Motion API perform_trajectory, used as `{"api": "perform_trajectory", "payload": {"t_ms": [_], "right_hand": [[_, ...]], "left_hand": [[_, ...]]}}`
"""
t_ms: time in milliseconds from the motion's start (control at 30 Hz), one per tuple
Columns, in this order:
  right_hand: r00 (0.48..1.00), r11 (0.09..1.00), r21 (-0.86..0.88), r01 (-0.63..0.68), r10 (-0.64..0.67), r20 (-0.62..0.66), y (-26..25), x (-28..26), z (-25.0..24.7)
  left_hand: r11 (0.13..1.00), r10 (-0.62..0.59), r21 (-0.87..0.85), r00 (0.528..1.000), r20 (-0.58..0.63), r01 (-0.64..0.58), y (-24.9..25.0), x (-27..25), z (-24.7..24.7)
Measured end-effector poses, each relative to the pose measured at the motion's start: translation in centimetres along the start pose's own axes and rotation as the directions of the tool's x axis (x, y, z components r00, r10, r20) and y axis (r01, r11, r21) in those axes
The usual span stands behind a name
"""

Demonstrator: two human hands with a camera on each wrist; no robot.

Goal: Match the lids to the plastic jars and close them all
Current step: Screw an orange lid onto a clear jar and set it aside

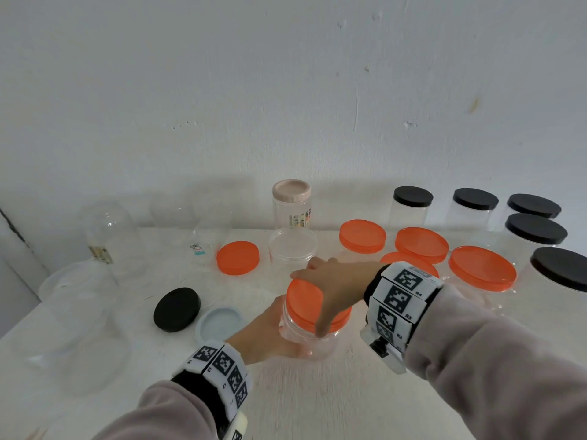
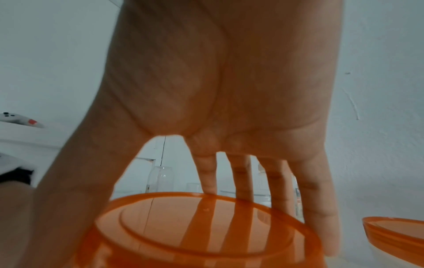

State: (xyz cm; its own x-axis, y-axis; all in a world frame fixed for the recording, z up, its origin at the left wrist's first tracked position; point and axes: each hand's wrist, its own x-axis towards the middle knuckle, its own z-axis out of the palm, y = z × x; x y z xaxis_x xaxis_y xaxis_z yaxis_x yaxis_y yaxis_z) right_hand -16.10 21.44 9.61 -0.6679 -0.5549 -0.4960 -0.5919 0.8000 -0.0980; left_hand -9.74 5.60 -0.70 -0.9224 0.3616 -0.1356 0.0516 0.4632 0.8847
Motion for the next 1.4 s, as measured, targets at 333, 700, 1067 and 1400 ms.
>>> {"api": "perform_trajectory", "payload": {"t_ms": [333, 700, 1067, 1400], "right_hand": [[0.999, 0.997, -0.077, 0.011, -0.007, 0.044, -0.6, 0.9, 0.0], [1.0, 0.998, -0.062, -0.024, 0.025, 0.017, -0.5, 1.5, 0.9], [0.997, 0.998, -0.058, 0.002, 0.002, 0.076, -0.9, 1.2, 0.1], [0.994, 0.992, -0.053, -0.111, 0.11, -0.024, -1.0, 1.5, 1.1]], "left_hand": [[0.994, -0.092, -0.072, 0.991, -0.102, 0.085, -1.7, 0.3, 0.4], [0.987, -0.151, -0.072, 0.975, -0.163, 0.141, -1.7, 0.0, 0.9], [0.99, -0.134, -0.062, 0.975, -0.18, 0.125, -1.5, -0.1, 1.0], [0.997, -0.08, -0.017, 0.976, -0.204, 0.078, -1.4, -0.2, 1.2]]}}
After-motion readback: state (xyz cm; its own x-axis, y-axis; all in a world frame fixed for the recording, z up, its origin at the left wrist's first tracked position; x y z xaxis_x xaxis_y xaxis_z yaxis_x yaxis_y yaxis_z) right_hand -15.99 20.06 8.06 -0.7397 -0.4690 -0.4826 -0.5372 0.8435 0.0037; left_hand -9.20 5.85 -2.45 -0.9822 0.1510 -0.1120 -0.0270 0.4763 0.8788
